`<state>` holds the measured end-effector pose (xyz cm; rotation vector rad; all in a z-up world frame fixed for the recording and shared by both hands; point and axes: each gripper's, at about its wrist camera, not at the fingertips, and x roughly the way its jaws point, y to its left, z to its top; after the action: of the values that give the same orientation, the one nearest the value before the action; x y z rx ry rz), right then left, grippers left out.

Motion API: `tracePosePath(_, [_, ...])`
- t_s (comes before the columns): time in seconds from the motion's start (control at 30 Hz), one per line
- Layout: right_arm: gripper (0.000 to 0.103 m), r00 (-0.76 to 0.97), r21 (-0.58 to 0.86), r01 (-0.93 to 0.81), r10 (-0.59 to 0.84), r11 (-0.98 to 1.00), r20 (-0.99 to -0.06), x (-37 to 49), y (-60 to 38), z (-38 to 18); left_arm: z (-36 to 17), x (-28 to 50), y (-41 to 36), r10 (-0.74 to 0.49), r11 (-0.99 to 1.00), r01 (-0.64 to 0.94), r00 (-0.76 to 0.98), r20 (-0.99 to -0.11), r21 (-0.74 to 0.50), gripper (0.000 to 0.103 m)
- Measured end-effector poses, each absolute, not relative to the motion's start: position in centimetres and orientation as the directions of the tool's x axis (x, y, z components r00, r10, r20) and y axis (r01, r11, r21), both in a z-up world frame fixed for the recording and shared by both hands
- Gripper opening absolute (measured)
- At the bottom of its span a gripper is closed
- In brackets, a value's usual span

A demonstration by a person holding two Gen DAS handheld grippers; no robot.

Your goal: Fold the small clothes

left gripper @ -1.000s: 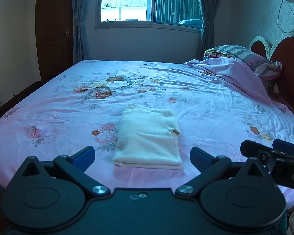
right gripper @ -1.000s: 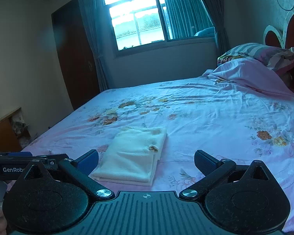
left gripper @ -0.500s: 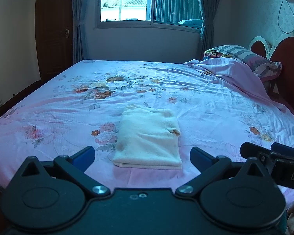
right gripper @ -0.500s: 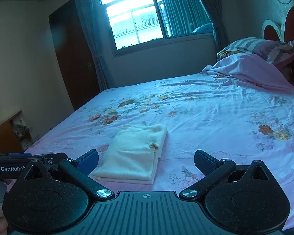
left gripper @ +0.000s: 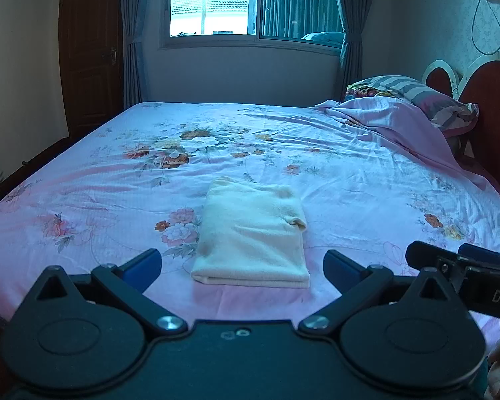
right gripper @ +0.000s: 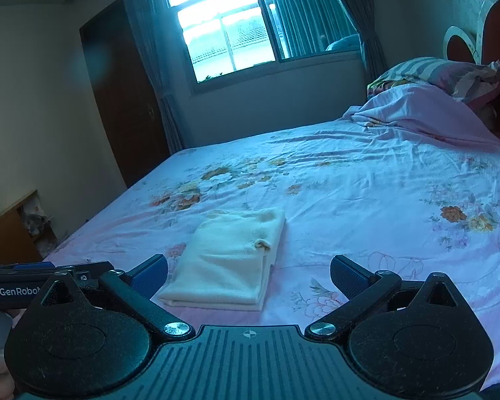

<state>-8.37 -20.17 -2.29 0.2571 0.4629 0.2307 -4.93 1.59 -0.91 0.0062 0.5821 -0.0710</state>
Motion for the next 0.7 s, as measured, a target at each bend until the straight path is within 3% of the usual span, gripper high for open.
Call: tracePosePath(0.7, [0.103, 0.868, 0.294, -0.146, 0.265, 0.945, -0.420, -8.23, -19.88, -2.49, -1.43, -4.72, 1.65, -0.074, 0.997, 0.080, 0.823, -0.563, -0.014, 0.102])
